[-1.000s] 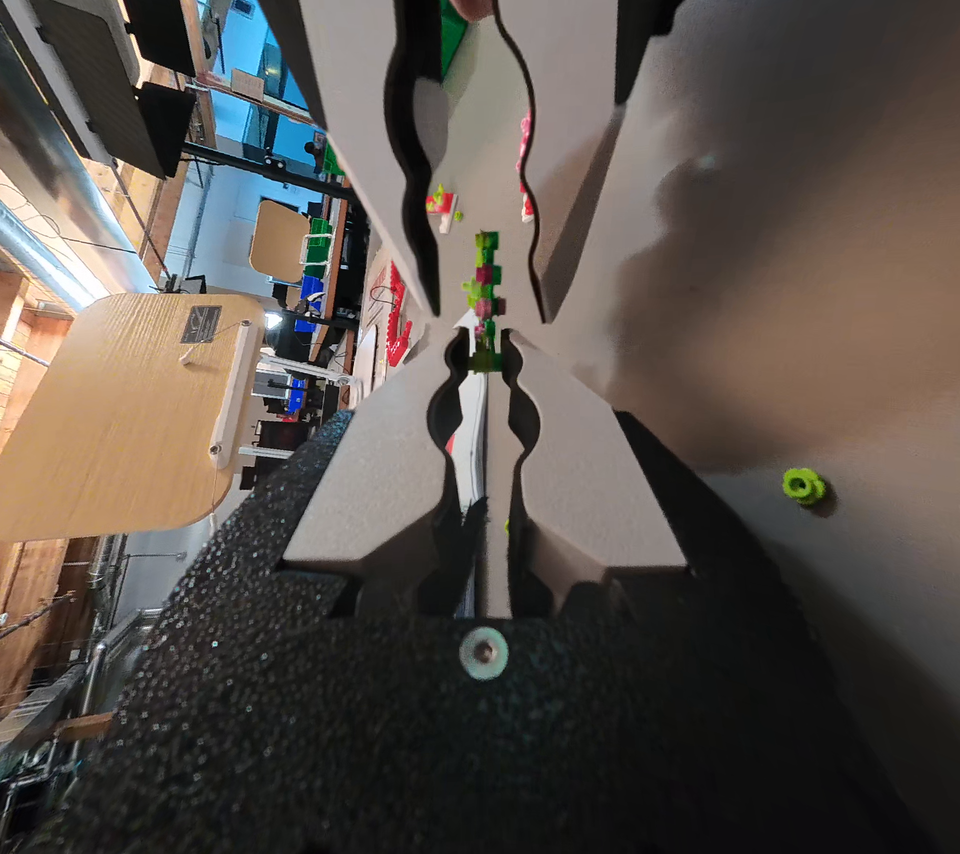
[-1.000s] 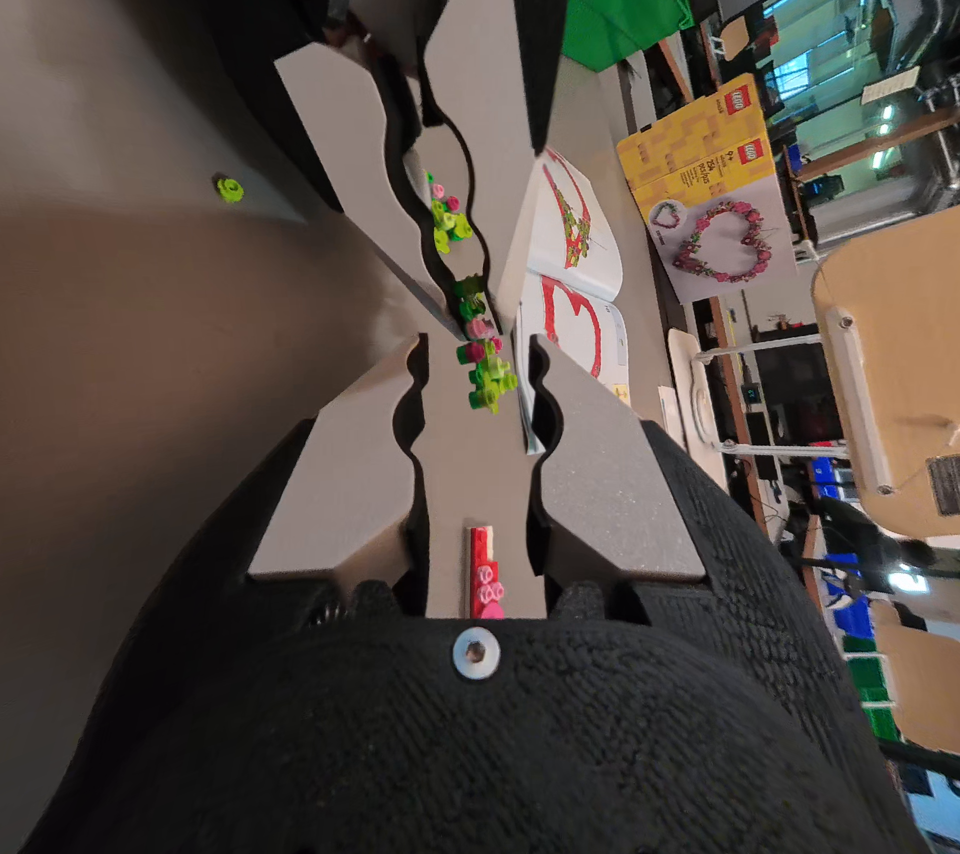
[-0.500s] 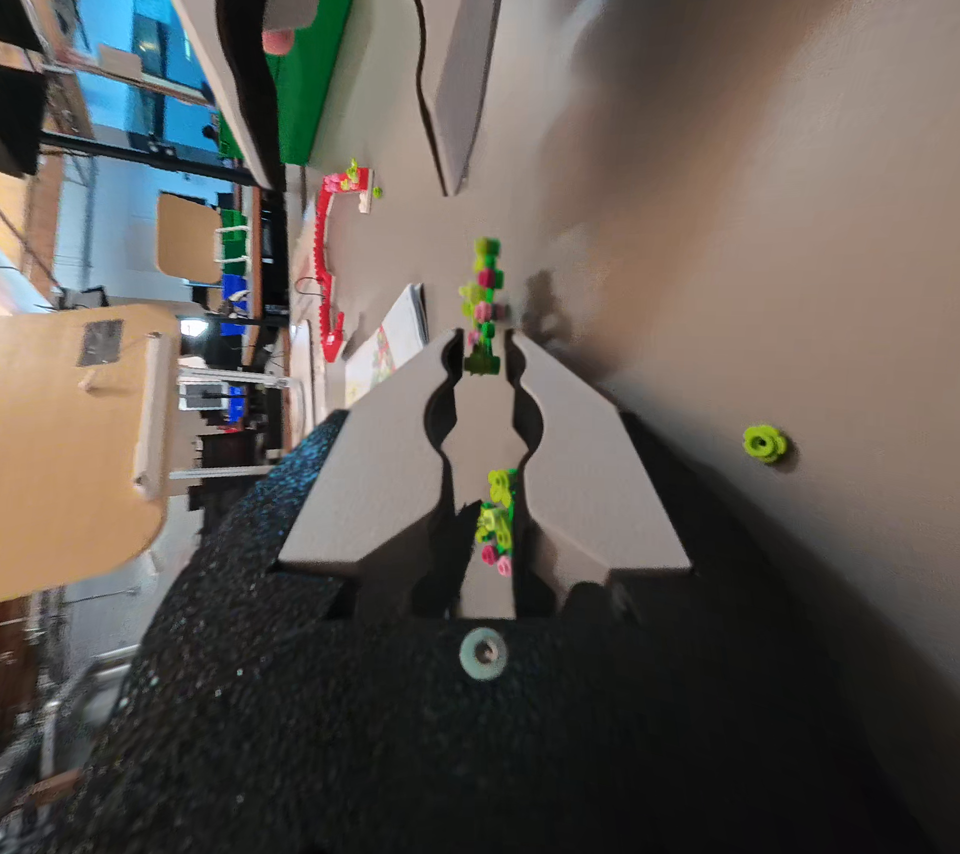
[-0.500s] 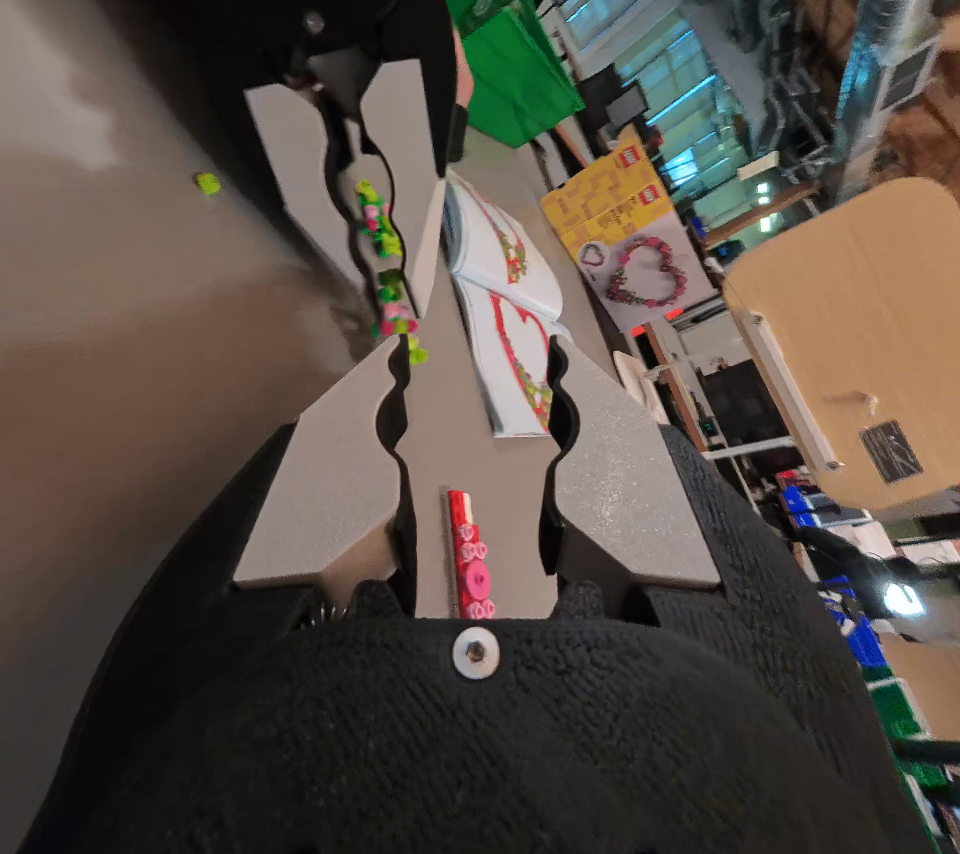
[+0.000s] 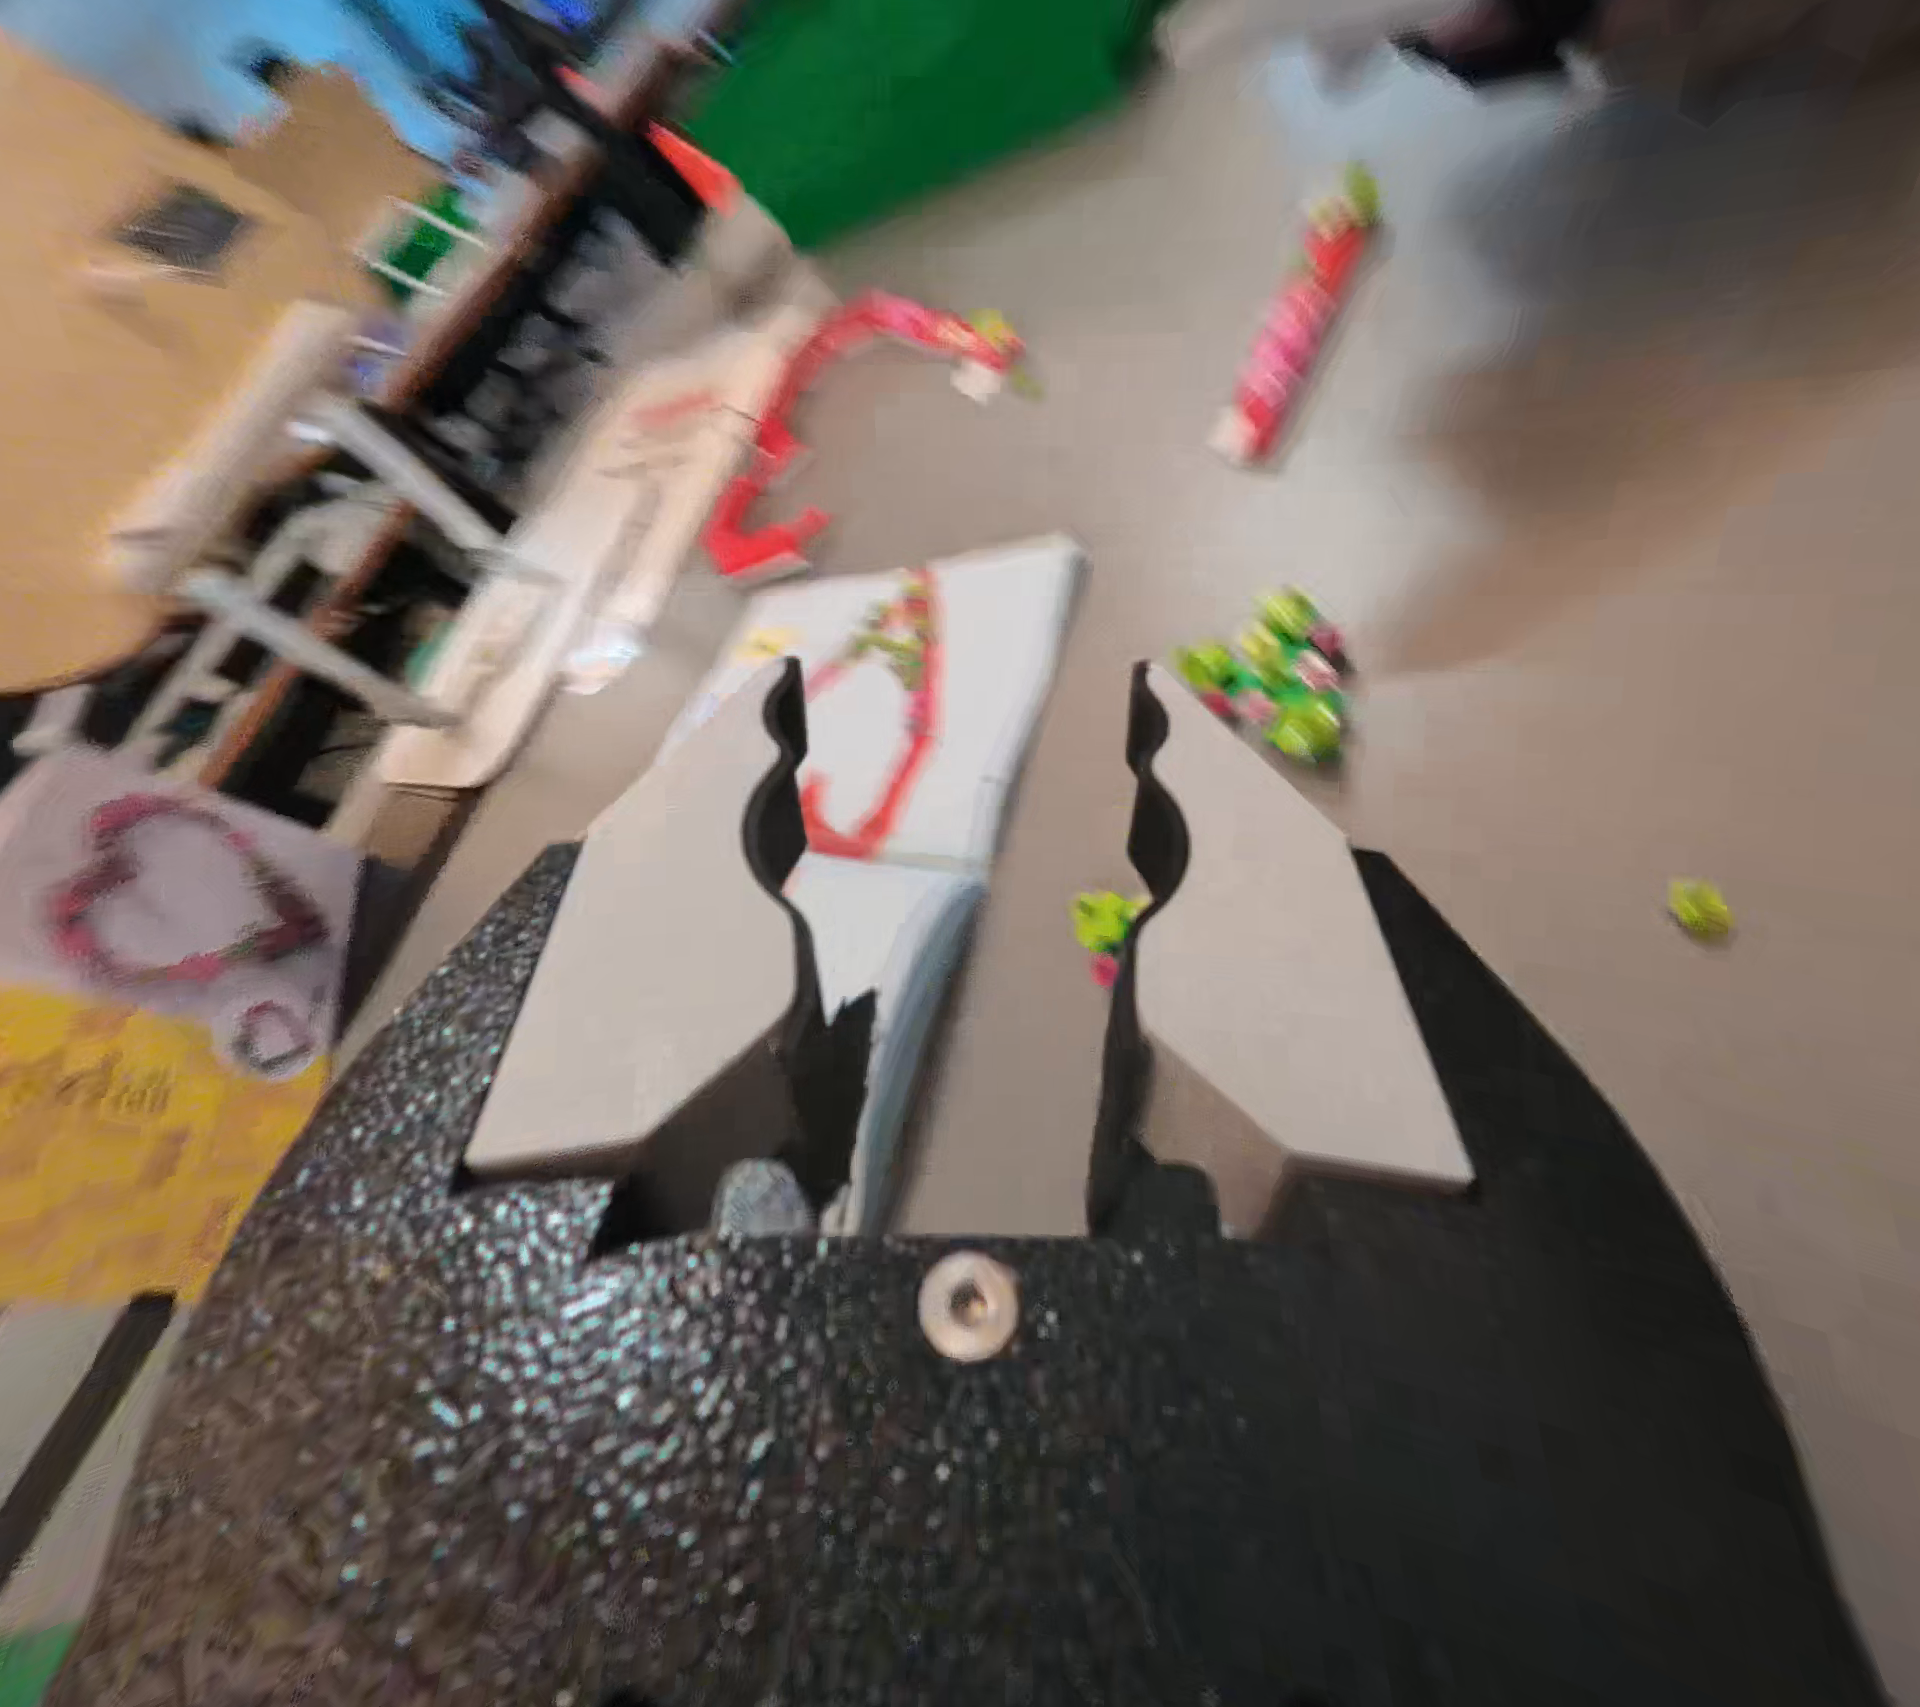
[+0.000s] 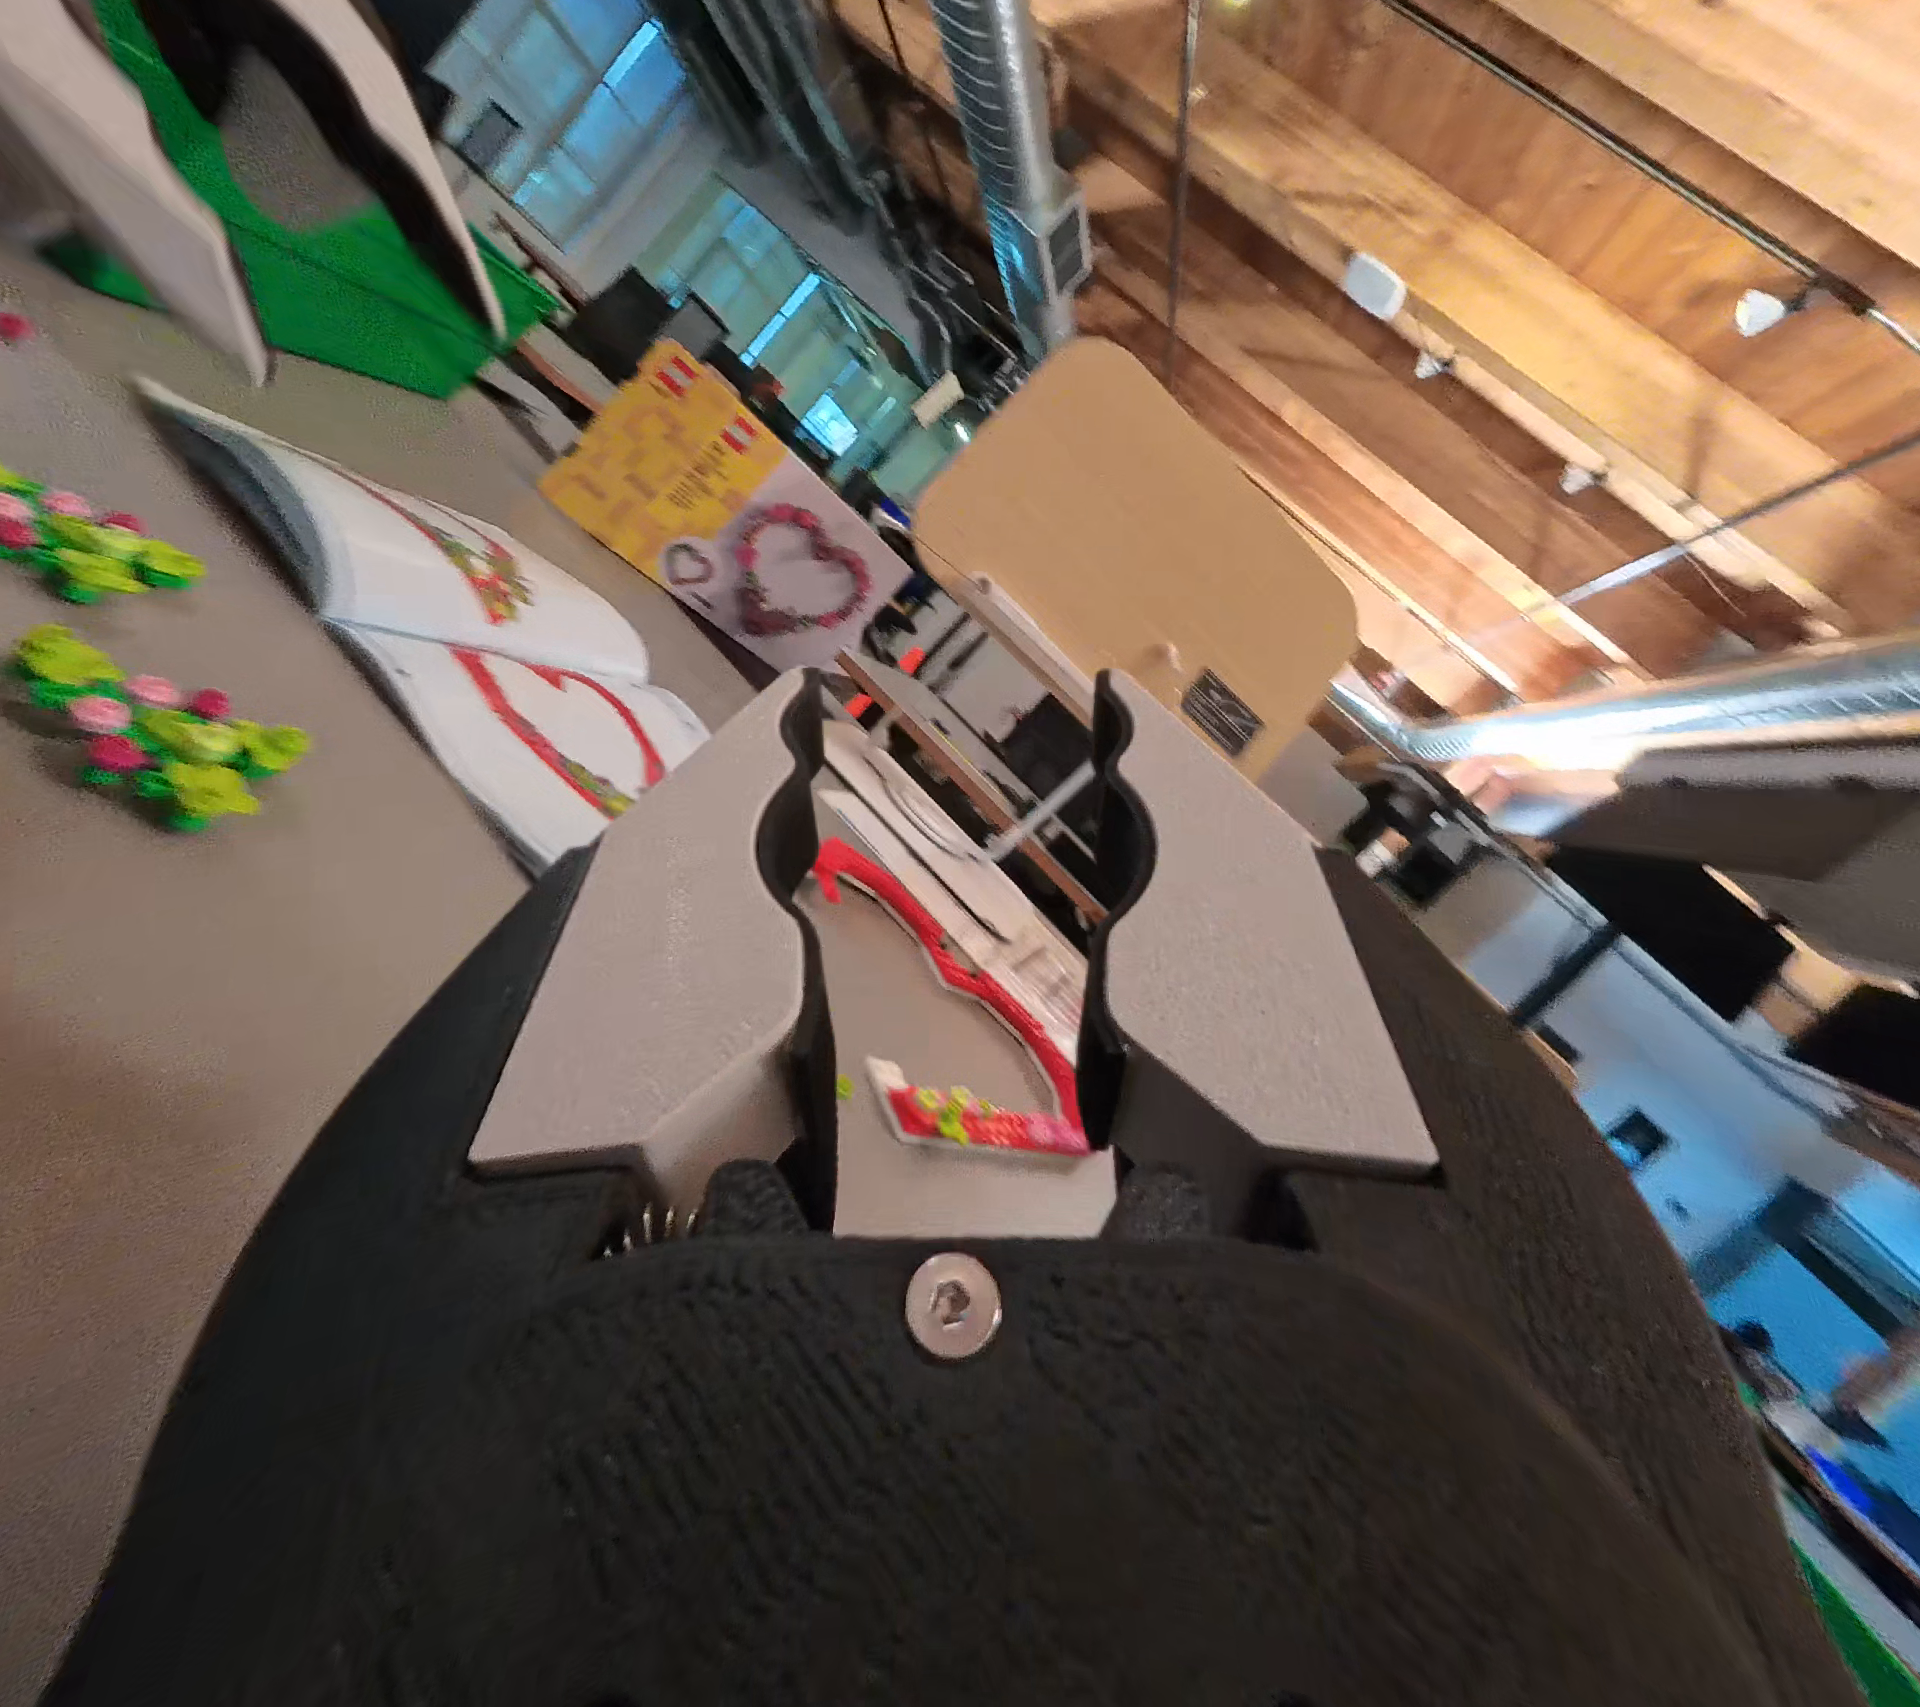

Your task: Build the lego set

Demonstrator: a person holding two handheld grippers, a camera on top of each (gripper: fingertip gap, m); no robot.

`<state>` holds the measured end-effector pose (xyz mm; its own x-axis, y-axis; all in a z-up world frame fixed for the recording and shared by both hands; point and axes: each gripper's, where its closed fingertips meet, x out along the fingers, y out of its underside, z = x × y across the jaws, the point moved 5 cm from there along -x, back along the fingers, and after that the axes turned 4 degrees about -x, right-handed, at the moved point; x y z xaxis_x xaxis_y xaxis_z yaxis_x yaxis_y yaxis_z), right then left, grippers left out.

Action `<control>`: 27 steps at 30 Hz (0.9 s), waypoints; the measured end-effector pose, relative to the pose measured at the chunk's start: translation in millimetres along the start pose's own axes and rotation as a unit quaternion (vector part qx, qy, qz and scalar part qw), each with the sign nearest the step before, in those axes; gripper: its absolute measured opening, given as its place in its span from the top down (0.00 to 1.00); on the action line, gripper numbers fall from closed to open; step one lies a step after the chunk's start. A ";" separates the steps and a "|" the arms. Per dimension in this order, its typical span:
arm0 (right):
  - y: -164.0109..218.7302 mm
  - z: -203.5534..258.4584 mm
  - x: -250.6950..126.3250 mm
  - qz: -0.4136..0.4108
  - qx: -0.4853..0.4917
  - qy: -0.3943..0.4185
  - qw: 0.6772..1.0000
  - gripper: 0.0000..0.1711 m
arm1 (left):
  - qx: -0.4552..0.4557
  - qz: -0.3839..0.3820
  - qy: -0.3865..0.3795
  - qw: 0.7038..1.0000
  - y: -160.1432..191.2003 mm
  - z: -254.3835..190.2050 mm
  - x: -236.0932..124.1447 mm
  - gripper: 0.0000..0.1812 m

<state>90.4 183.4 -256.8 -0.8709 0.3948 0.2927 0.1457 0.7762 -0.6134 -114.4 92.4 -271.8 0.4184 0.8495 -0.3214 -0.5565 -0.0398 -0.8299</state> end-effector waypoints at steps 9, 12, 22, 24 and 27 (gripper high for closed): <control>73.7 -88.9 -42.5 0.116 -0.039 0.157 0.980 0.73 | -0.086 -0.228 -0.292 0.925 -15.6 73.7 -47.4 0.61; 87.8 -102.0 -49.3 0.132 0.017 0.193 0.972 0.72 | -0.104 -0.240 -0.305 0.916 -4.7 70.4 -43.3 0.53; 94.8 -105.9 -48.8 0.129 0.067 0.210 0.967 0.68 | -0.079 -0.246 -0.305 0.917 5.9 65.4 -38.3 0.38; 93.8 -104.5 -46.7 0.122 0.064 0.203 0.970 0.66 | -0.080 -0.249 -0.307 0.915 7.3 66.3 -37.6 0.35; 101.5 -104.1 -42.0 0.123 0.056 0.187 0.973 0.60 | -0.100 -0.257 -0.282 0.919 7.9 65.8 -32.1 0.32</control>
<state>190.6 296.8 -255.0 -0.5808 0.7297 0.3608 0.2574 0.5851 -0.7690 -179.5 99.4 -238.1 0.1199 0.9187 0.3763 -0.2230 0.3943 -0.8915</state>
